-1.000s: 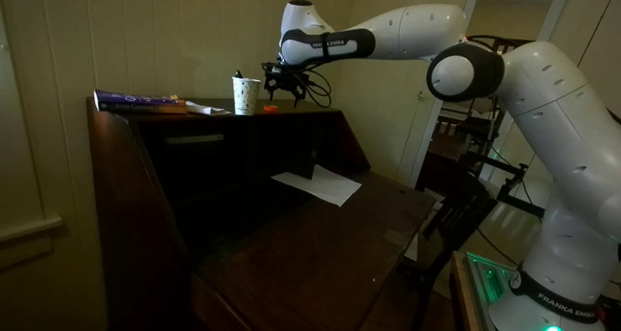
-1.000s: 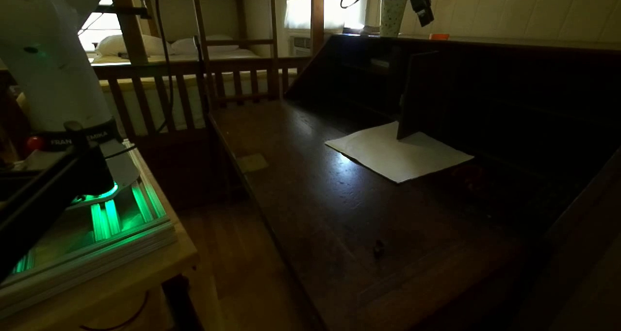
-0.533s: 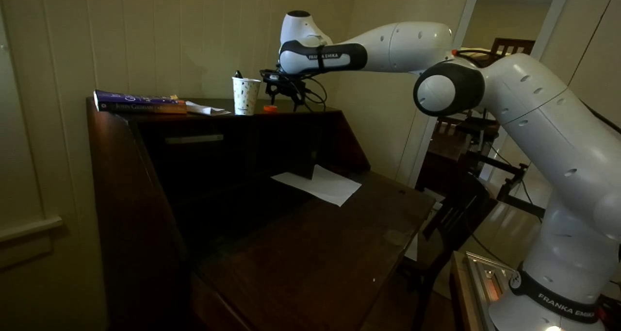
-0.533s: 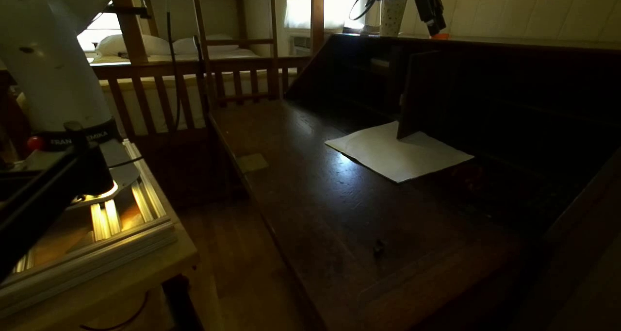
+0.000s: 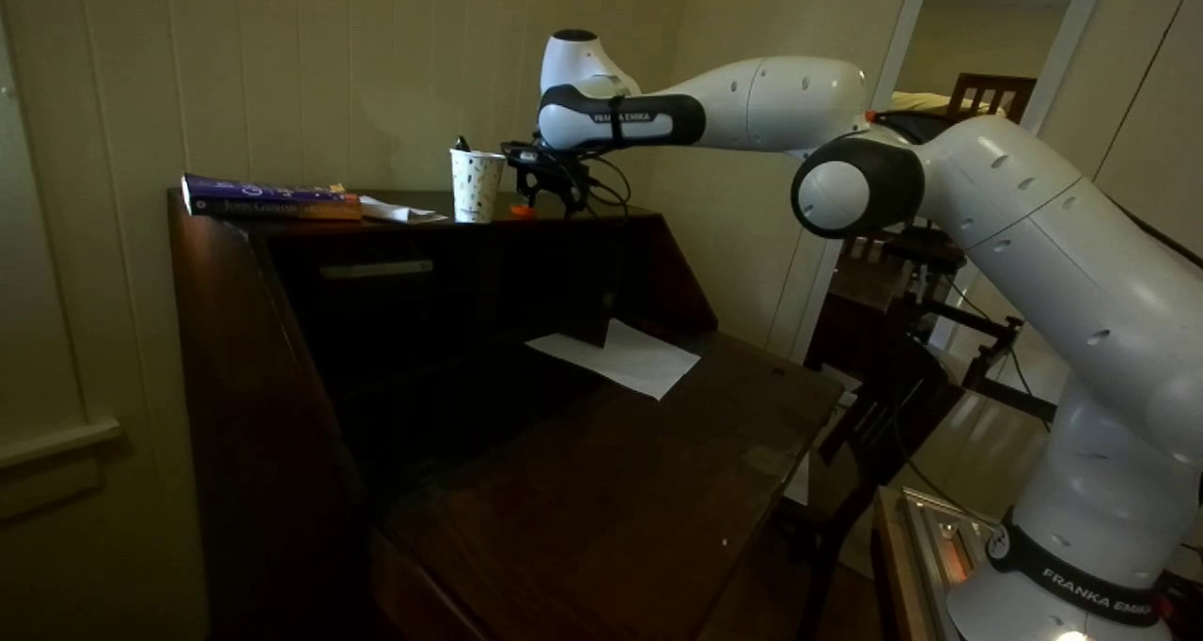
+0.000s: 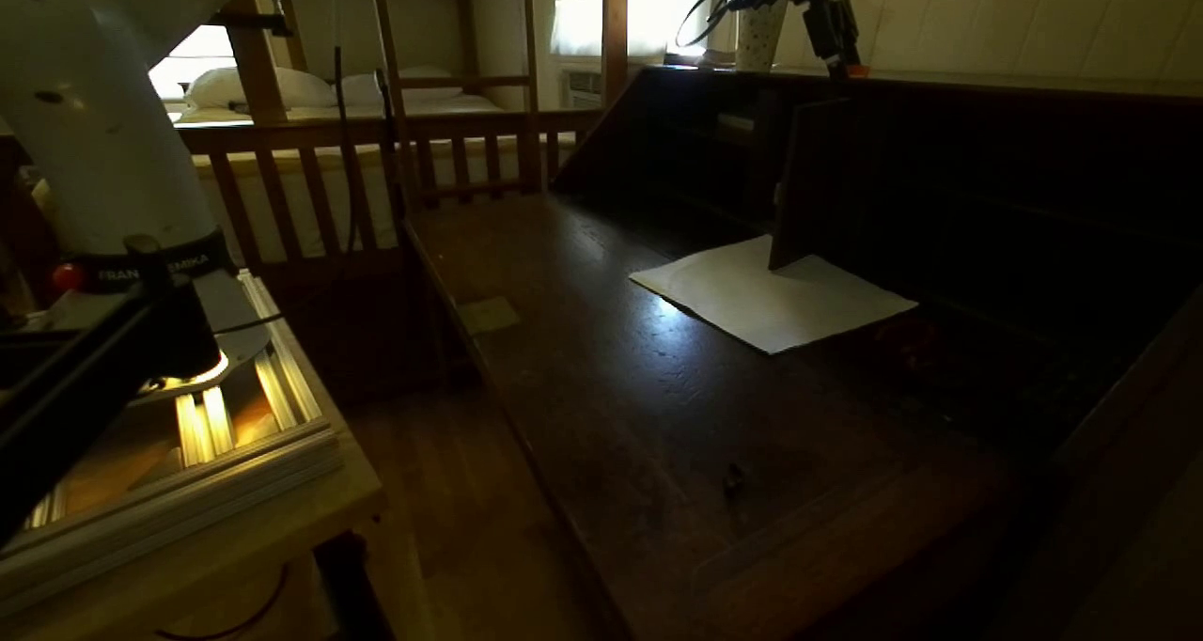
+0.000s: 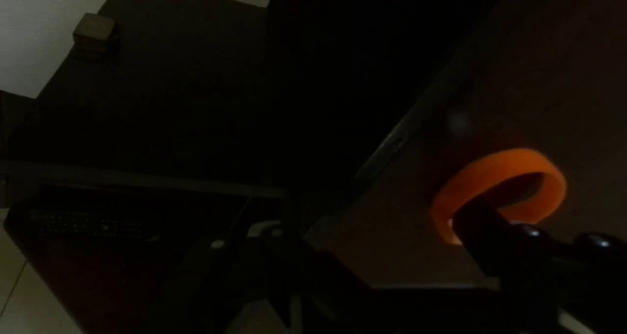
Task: Move the orange object to the open cabinet on the desk
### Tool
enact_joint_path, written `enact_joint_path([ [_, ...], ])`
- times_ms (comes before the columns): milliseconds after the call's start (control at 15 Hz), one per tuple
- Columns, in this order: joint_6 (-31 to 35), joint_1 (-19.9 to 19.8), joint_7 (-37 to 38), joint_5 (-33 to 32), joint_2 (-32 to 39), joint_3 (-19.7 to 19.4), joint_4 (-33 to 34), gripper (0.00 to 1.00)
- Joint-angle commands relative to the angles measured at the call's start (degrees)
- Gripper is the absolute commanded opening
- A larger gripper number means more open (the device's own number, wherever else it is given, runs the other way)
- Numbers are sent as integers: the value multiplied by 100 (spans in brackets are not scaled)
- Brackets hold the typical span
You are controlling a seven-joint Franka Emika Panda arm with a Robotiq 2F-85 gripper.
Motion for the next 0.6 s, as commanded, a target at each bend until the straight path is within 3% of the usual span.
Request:
enact_joint_path([
  [0, -228, -83, -63, 141, 178, 99, 392, 53],
  [333, -370, -88, -98, 120, -24, 106, 278, 16],
  [533, -475, -162, -136, 174, -151, 154, 133, 0],
])
